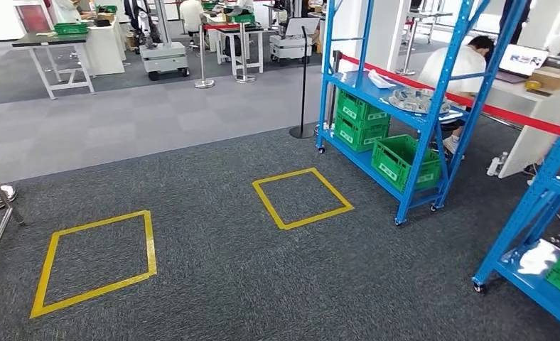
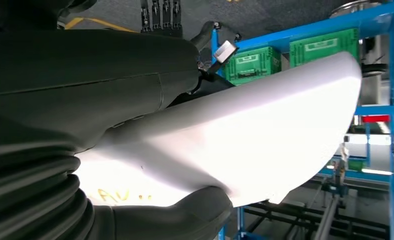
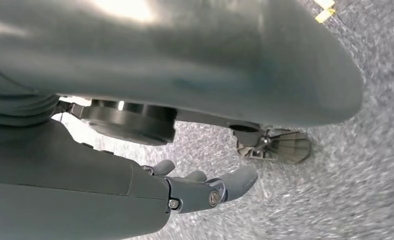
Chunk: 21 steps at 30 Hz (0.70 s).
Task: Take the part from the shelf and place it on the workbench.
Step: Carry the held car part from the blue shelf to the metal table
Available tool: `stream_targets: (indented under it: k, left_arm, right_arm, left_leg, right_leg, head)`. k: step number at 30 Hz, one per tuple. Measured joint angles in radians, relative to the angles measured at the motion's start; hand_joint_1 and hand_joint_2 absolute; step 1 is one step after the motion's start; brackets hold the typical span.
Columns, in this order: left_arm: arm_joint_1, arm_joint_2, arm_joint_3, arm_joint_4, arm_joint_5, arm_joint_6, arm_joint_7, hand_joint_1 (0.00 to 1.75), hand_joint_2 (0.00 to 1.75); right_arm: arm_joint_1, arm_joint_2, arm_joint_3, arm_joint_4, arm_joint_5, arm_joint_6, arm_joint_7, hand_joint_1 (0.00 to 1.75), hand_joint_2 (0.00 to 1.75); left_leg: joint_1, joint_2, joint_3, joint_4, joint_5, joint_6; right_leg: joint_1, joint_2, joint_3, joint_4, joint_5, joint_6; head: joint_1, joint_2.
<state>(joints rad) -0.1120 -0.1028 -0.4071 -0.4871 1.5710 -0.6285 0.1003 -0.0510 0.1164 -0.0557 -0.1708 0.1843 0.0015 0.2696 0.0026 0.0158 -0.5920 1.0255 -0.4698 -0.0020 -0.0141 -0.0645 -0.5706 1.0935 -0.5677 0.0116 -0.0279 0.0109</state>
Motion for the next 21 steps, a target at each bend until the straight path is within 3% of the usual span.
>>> stream_targets:
  k: [2,3,4,5,6,8,10,12,13,15,17,19,20,21]
  left_arm:
    - [-0.004,-0.003,0.000,0.004,0.000,0.001,0.000,1.75,1.75]
    - [-0.005,-0.004,0.000,0.006,0.000,0.002,0.000,1.75,1.75]
    - [-0.005,-0.005,0.000,0.008,0.000,0.004,0.000,1.75,1.75]
    - [-0.005,-0.004,0.000,0.010,0.000,0.005,0.000,1.75,1.75]
    - [-0.005,-0.004,0.000,0.011,0.000,0.006,0.001,1.75,1.75]
    - [-0.006,-0.005,0.000,0.012,0.000,0.006,0.001,1.75,1.75]
    - [-0.007,-0.006,0.000,0.011,0.000,0.006,-0.001,1.75,1.75]
    - [-0.005,-0.007,0.000,0.010,0.000,0.008,-0.007,1.75,1.75]
    - [-0.002,-0.007,0.000,0.010,0.000,0.009,-0.012,1.75,1.75]
    - [0.002,-0.008,0.000,0.005,0.000,0.014,-0.024,1.75,1.75]
    - [0.003,-0.011,0.000,-0.002,0.000,0.019,-0.033,1.75,1.75]
    - [0.004,-0.014,0.000,-0.005,0.000,0.022,-0.039,1.75,1.75]
    - [0.005,-0.015,0.000,-0.007,0.000,0.025,-0.042,1.75,1.75]
    - [0.006,-0.017,0.000,-0.008,0.000,0.028,-0.047,1.75,1.75]
  right_arm:
    - [0.002,0.001,0.000,0.000,0.001,0.000,-0.001,0.00,0.00]
    - [0.005,0.001,0.000,0.001,0.002,0.000,-0.001,0.00,0.00]
    - [0.006,0.001,0.000,0.001,0.004,0.000,-0.001,0.00,0.00]
    - [0.006,0.001,0.000,0.001,0.006,-0.001,-0.001,0.00,0.00]
    - [0.006,0.001,0.000,0.001,0.008,-0.002,-0.001,0.00,0.00]
    - [0.002,0.001,0.000,0.001,0.010,-0.003,-0.001,0.00,0.00]
    - [-0.001,0.001,0.000,0.001,0.012,-0.004,-0.001,0.00,0.00]
    - [-0.004,0.001,0.000,0.000,0.017,-0.003,-0.001,0.00,0.00]
    - [-0.007,0.002,0.000,0.000,0.022,-0.003,-0.001,0.00,0.00]
    - [-0.015,0.002,0.000,0.000,0.030,-0.002,-0.001,0.00,0.00]
    - [-0.019,0.002,0.000,0.000,0.034,-0.001,-0.001,0.00,0.00]
    - [-0.021,0.002,0.000,0.000,0.036,-0.001,-0.001,0.00,0.00]
    - [-0.023,0.002,0.000,0.000,0.037,0.000,-0.001,0.00,0.00]
    - [-0.027,0.001,0.001,0.000,0.040,0.000,-0.001,0.00,0.00]
  left_leg:
    - [0.000,-0.025,-0.002,0.000,0.003,0.007]
    - [-0.001,-0.040,-0.003,0.001,0.003,0.009]
    - [-0.002,-0.055,-0.004,0.003,0.004,0.009]
    - [-0.002,-0.070,-0.005,0.005,0.004,0.009]
    - [-0.002,-0.085,-0.005,0.008,0.003,0.009]
    - [-0.002,-0.111,-0.007,0.014,0.003,0.003]
    - [-0.002,-0.131,-0.013,0.016,0.004,-0.008]
    - [0.000,-0.146,-0.020,0.011,0.010,-0.023]
    - [0.001,-0.139,-0.022,0.013,0.010,-0.028]
    - [-0.001,-0.091,-0.045,0.056,-0.019,-0.037]
    - [-0.001,-0.040,-0.098,0.170,-0.082,-0.043]
    - [0.003,-0.028,-0.141,0.268,-0.118,-0.049]
    - [0.005,-0.025,-0.139,0.270,-0.110,-0.050]
    - [0.006,-0.019,-0.117,0.235,-0.087,-0.051]
  right_leg:
    - [-0.001,0.050,-0.058,0.126,-0.060,0.001]
    - [-0.001,0.058,-0.089,0.184,-0.079,0.001]
    - [0.000,0.061,-0.107,0.215,-0.079,0.000]
    - [0.000,0.063,-0.108,0.207,-0.060,-0.001]
    - [-0.001,0.067,-0.090,0.162,-0.027,-0.004]
    - [-0.002,0.096,-0.031,0.029,0.033,-0.008]
    - [-0.001,0.118,-0.002,-0.039,0.052,-0.011]
    - [0.002,0.108,-0.002,-0.045,0.055,-0.019]
    - [0.001,0.099,-0.001,-0.048,0.059,-0.026]
    - [-0.001,0.079,0.001,-0.057,0.065,-0.041]
    - [0.002,0.053,0.001,-0.059,0.065,-0.049]
    - [0.003,0.023,0.001,-0.059,0.063,-0.050]
    - [0.003,0.009,0.001,-0.059,0.063,-0.049]
    - [0.003,-0.004,0.002,-0.059,0.062,-0.048]
  head:
    - [0.005,0.000]
    - [0.007,0.000]
    - [0.007,0.000]
    - [0.008,0.000]
    - [0.009,0.000]
    - [0.009,0.000]
    - [0.010,0.000]
    - [0.009,0.000]
    - [0.009,0.000]
    - [0.004,0.000]
    - [-0.001,0.000]
    - [-0.003,0.000]
    - [-0.003,0.000]
    - [-0.004,0.000]
